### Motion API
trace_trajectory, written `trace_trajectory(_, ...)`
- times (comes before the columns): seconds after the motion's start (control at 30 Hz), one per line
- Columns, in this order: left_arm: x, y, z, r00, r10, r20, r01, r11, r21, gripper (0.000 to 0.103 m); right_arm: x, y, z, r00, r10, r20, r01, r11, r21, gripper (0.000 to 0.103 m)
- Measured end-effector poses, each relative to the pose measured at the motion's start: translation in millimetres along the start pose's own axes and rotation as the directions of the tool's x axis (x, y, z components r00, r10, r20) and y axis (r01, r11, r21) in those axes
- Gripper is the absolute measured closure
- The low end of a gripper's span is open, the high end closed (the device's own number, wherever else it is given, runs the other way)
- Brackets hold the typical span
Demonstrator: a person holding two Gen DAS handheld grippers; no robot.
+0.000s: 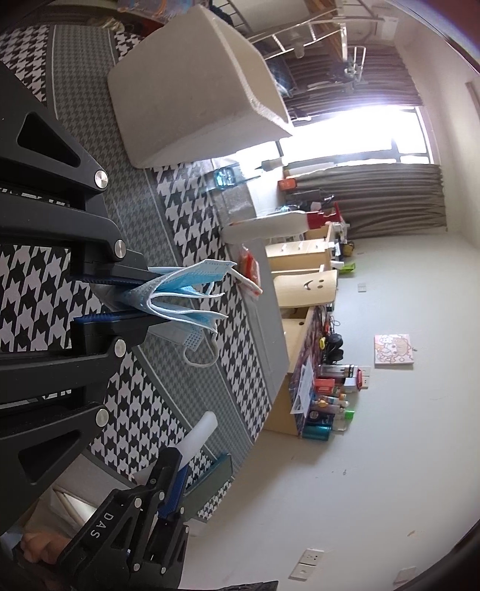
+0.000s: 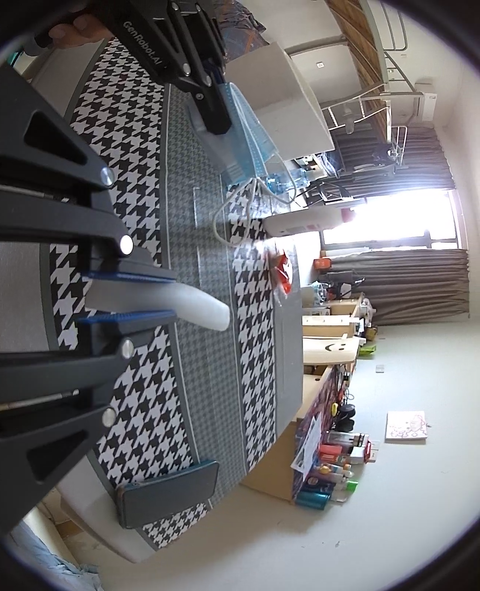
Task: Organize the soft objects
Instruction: 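Carry the face mask and white roller with both tools over the foam box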
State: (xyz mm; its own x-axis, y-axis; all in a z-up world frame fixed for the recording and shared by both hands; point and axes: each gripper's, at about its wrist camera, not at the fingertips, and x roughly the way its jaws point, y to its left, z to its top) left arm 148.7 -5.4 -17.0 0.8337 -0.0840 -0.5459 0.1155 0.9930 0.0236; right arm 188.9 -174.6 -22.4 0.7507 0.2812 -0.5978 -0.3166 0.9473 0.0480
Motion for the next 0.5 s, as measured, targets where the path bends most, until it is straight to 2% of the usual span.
trace_trajectory(0.5, -15.0, 11.7, 17.8, 0.998, 0.035, 0.056, -0.035, 0.999, 0.0, 0.091, -10.2, 7.9, 22.5, 0.997, 0.04, 0.064, -0.037, 0.998, -0.046, 0.085)
